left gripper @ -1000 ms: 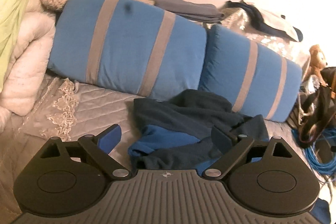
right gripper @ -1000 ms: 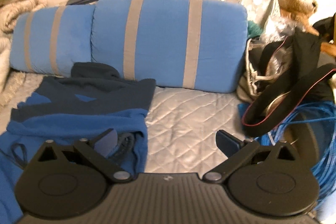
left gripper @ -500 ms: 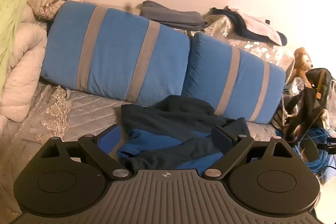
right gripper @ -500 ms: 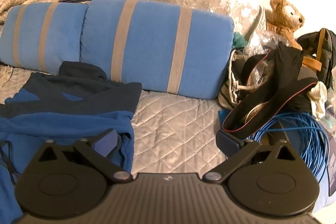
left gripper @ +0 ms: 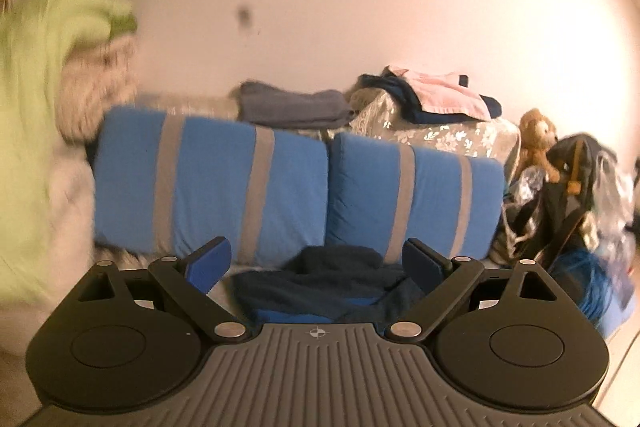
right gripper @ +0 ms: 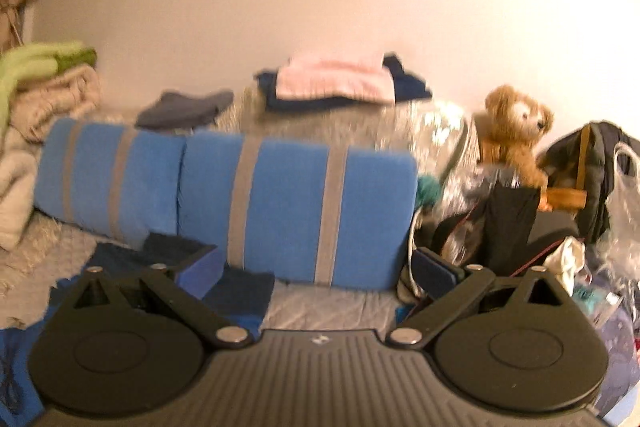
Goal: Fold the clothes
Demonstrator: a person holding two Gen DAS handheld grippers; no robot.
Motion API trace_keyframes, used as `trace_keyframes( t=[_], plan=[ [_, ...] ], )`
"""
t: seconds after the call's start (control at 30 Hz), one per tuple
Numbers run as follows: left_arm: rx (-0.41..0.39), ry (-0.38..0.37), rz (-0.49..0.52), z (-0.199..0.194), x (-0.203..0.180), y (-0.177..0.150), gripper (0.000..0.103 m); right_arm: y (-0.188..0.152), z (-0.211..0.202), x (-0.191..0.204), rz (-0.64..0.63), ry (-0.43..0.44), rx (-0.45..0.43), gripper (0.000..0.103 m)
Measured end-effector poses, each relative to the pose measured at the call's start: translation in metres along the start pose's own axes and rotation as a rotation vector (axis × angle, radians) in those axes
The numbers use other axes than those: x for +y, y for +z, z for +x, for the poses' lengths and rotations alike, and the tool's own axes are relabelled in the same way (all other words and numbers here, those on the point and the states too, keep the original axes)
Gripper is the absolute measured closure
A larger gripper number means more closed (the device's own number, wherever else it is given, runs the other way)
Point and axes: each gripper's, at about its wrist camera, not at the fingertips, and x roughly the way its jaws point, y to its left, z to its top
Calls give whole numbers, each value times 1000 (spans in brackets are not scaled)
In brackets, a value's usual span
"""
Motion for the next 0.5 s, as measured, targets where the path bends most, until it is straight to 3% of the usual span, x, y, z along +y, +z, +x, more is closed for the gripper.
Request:
trace_keyframes(
  t=[0.17,0.3,0.5],
  plan=[
    [67,34,55,-17,-12,-9,9,-11,-30,1,-66,-5,-13,0],
    [129,49,139,-33,-25,-24,9,-28,-49,7,-75,59,-9,0],
    [162,-9,189,-67,-34,-32,9,-39,-76,21,-146,76,-27,0]
  ],
)
